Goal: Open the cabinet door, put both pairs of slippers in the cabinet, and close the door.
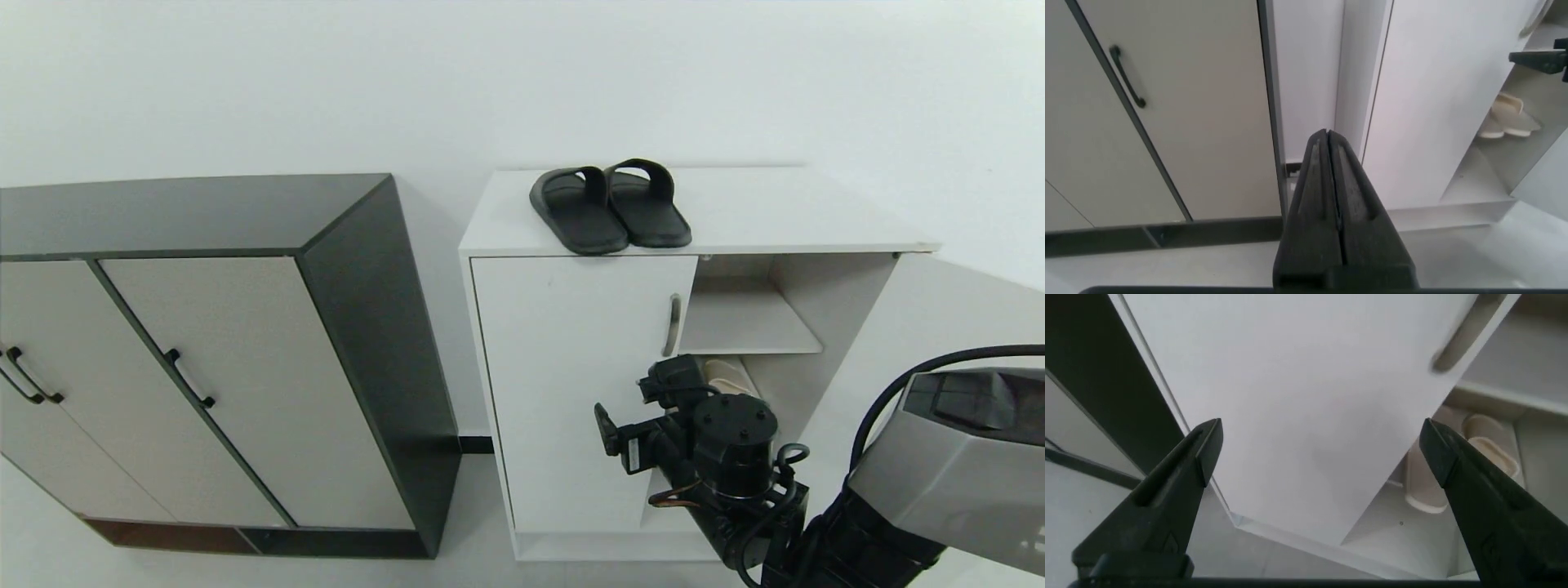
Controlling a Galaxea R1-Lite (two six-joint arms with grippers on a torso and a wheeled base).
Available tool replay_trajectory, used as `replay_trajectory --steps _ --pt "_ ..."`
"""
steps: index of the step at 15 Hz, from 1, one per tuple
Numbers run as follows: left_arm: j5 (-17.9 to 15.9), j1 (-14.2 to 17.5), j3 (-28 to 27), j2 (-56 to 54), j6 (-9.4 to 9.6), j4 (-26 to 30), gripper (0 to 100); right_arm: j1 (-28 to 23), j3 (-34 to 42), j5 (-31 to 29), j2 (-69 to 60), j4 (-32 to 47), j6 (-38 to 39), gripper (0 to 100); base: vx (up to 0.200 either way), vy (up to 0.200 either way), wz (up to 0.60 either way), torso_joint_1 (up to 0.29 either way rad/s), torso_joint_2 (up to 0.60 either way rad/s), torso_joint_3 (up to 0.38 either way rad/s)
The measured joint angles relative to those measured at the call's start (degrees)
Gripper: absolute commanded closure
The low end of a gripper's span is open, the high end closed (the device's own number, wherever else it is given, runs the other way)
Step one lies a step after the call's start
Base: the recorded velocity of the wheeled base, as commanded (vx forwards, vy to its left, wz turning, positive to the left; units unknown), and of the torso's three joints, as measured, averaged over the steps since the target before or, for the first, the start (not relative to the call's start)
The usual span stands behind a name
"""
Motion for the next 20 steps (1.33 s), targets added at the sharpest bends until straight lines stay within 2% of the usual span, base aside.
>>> replay_trajectory --steps 10,12,15,17,20 --pt "0.0 0.0 0.0 0.0 0.0 0.0 100 -0.17 0.11 0.22 0.07 -0.61 0.17 0 0.0 0.0 0.0 0.22 -0.53 -0.316" --pt "0.0 0.0 0.0 0.0 0.0 0.0 100 -0.34 0.18 0.38 0.96 -4.83 -0.38 0 0.0 0.0 0.0 0.146 -0.34 -0.188" --pt "0.0 0.0 0.0 0.0 0.06 0.0 100 -1.66 -0.02 1.39 2.93 -10.48 -5.63 0 0.0 0.0 0.0 0.034 -0.07 -0.041" --pt "-0.01 -0.02 0.0 0.0 0.11 0.05 100 -2.05 -1.18 1.48 2.65 -6.96 -6.23 0 0.0 0.0 0.0 0.0 0.0 0.0" --pt "-0.11 0.0 0.0 0.0 1.12 0.05 100 -1.77 -4.96 1.39 -2.07 11.81 -3.63 0 0.0 0.0 0.0 0.0 0.0 0.0"
